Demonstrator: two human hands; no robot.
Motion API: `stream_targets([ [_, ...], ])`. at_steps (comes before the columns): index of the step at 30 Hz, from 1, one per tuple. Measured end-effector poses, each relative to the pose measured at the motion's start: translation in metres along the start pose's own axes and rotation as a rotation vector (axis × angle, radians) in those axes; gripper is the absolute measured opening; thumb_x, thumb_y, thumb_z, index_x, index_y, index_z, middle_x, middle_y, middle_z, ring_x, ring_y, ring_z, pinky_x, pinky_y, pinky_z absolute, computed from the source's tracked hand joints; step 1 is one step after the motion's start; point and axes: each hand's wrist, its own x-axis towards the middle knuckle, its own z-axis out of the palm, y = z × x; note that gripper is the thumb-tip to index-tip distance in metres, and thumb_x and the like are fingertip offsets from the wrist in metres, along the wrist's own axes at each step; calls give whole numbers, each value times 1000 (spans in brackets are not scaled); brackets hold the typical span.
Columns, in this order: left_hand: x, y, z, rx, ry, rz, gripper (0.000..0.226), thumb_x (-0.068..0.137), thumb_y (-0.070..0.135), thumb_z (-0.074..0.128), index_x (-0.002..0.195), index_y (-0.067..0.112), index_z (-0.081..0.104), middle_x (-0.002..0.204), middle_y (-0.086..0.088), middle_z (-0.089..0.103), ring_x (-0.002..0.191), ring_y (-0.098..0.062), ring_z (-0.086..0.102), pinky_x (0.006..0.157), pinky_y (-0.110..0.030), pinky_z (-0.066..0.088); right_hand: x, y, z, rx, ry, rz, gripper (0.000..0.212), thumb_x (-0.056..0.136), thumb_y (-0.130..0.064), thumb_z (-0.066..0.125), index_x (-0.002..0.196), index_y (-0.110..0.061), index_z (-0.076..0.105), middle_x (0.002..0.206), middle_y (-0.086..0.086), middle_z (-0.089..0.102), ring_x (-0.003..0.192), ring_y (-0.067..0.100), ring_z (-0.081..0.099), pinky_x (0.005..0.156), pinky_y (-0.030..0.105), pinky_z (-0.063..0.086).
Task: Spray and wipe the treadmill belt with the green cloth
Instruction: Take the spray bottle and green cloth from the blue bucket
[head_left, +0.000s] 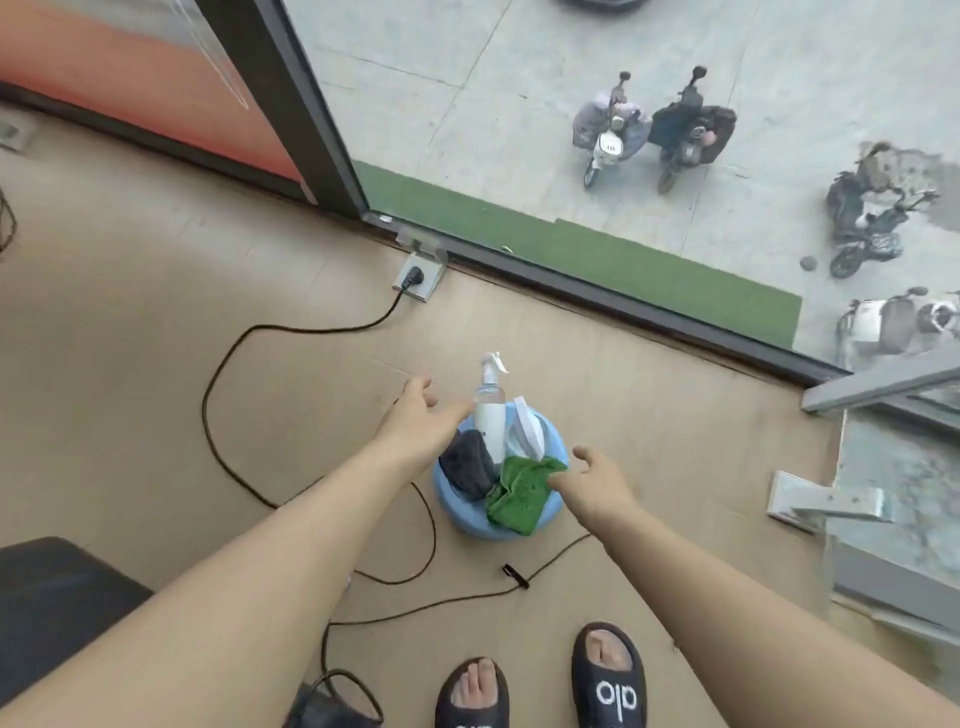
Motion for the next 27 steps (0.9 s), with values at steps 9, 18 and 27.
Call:
stream_targets([
  [9,130,-55,87,-132,-6,-77,75,104,26,62,166,15,22,169,-5,35,146,-22,45,102,-25,34,131,63,64,124,85,196,53,81,-18,69,126,-12,41,100,4,59,101,30,59,93,45,51],
  [18,175,-71,110,-82,-33,-116,94,95,29,75,166,16,14,142,-5,55,118,-26,62,100,-36,49,155,79,94,272,197,329,66,78,-28,76,127,-12,35,115,15,58,98,34,59,76,41,49],
  [27,185,-63,115,102,40,-110,88,84,27,85,156,12,38,147,-10,56,131,-29,59,106,-40,51,160,78,94,319,217,338,64,67,-25,84,111,-7,41,102,14,61,95,35,63,87,48,55],
])
